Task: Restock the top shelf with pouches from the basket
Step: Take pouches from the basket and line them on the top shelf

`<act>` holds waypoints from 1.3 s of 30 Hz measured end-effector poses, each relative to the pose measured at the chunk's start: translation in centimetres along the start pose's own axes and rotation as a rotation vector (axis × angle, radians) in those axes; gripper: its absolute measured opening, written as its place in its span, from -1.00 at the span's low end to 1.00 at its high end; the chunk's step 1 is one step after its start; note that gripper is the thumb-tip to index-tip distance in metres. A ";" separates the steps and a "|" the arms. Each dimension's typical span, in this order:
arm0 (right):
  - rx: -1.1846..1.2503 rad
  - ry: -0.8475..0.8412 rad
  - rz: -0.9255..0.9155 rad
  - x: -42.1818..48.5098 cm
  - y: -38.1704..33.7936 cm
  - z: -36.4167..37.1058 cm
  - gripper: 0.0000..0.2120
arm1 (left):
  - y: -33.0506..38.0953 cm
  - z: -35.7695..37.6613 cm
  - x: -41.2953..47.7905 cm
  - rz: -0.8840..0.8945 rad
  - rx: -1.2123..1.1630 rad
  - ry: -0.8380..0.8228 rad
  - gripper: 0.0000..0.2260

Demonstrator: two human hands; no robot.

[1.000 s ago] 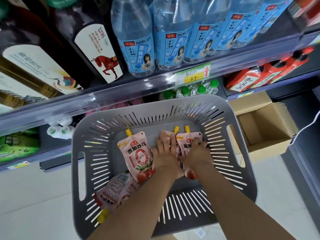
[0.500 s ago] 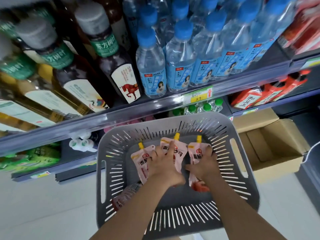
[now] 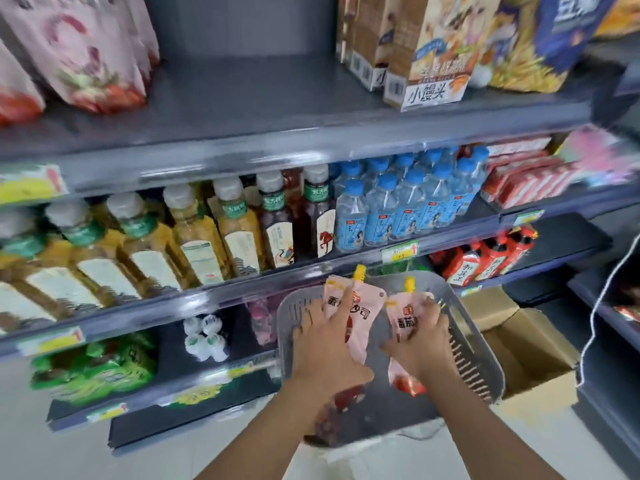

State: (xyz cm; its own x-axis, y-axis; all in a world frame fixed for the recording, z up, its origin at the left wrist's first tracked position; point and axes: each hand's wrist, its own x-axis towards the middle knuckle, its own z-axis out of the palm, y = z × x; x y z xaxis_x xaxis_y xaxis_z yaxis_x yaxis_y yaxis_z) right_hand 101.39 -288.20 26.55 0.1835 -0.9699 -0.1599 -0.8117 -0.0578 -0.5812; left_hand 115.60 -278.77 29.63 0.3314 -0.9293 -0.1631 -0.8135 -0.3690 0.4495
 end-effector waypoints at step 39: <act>0.713 0.311 -0.973 -14.2 -59.9 7.7 -0.28 | -35.6 -44.0 -10.9 -0.200 -0.216 1.257 0.10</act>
State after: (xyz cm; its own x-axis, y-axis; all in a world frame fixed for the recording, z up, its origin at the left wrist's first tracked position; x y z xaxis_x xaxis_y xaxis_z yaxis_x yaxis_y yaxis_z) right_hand 151.70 -269.09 57.51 0.3218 -0.6167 0.7184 0.0874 -0.7362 -0.6711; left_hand 161.95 -254.84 54.06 0.7536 -0.1620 0.6371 -0.6435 -0.3796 0.6647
